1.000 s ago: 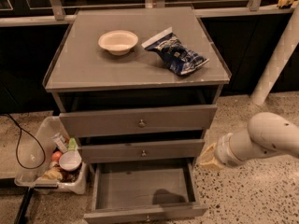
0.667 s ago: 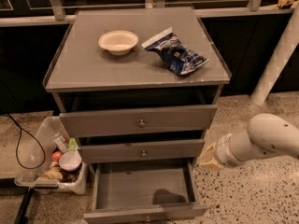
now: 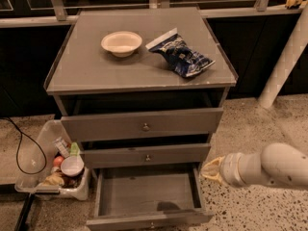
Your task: Close bottom drawer
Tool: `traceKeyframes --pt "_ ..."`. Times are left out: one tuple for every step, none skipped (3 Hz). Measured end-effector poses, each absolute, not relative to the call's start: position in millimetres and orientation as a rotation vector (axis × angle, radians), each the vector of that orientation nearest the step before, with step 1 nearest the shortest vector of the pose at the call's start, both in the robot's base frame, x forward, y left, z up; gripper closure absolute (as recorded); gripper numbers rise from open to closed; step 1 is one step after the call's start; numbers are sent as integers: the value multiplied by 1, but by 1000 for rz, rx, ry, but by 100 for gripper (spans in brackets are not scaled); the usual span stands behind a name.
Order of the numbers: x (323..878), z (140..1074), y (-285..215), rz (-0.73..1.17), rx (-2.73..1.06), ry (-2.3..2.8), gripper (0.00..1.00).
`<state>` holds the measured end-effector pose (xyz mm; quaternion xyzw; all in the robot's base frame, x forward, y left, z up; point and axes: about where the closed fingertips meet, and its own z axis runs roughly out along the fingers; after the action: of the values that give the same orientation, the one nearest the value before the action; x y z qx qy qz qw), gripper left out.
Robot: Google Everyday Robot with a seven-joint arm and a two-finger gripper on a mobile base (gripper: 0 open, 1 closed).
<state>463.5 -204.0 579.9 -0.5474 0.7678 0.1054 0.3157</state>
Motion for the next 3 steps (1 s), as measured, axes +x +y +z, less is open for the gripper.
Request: traceKeyframes --pt "470 557 -200 243 -1332 1919 100" --pt "476 532 -204 212 -1272 1888 100" --pt "476 529 -204 214 -1268 1889 100"
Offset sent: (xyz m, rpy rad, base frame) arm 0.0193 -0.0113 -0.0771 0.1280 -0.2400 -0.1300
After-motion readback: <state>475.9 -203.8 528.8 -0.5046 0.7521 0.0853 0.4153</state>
